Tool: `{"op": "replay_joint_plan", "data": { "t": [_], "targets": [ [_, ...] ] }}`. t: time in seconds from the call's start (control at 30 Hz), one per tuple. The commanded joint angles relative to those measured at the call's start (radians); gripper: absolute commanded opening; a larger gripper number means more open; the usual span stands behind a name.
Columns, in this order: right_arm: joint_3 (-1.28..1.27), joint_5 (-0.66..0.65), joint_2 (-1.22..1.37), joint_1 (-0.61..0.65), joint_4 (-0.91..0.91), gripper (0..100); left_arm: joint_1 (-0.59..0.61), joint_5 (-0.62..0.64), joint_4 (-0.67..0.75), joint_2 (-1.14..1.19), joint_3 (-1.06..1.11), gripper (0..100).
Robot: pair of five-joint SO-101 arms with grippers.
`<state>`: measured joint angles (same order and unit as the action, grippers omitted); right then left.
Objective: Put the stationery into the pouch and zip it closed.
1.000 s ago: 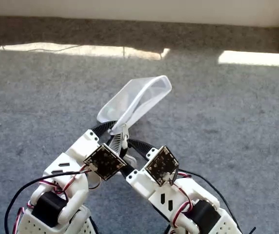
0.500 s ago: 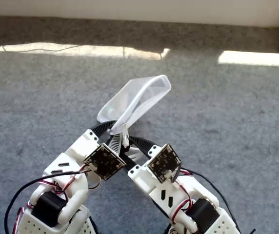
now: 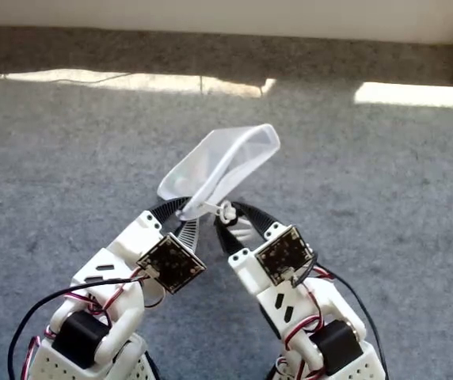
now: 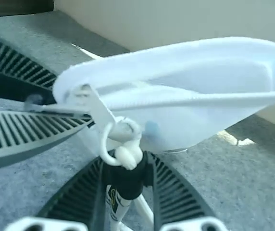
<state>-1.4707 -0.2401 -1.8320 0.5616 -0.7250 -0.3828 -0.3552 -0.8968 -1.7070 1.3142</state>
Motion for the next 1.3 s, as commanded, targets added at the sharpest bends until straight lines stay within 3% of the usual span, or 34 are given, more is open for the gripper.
{"op": "replay_joint_plan", "data": {
  "t": [0.0, 0.17, 0.5, 0.73, 0.93, 1.27],
  "targets": [
    [0.076, -0.003, -0.004, -0.077, 0.021, 0.5, 0.022, 0.008, -0.008, -0.019, -0.007, 0],
    [0.119, 0.064, -0.004, -0.185, 0.021, 0.5, 0.022, 0.008, -0.009, -0.019, -0.005, 0],
    [0.151, 0.106, -0.004, -0.262, 0.028, 0.5, 0.022, 0.006, -0.031, -0.019, -0.005, 0],
    [0.151, 0.103, -0.004, -0.254, 0.024, 0.5, 0.016, 0.008, -0.025, -0.019, -0.010, 1],
    [0.151, 0.098, -0.004, -0.191, 0.021, 0.5, 0.018, 0.049, -0.023, -0.019, -0.013, 13],
    [0.151, 0.066, -0.004, -0.108, -0.015, 0.5, 0.015, 0.091, 0.041, -0.019, -0.013, 15]
  ]
}}
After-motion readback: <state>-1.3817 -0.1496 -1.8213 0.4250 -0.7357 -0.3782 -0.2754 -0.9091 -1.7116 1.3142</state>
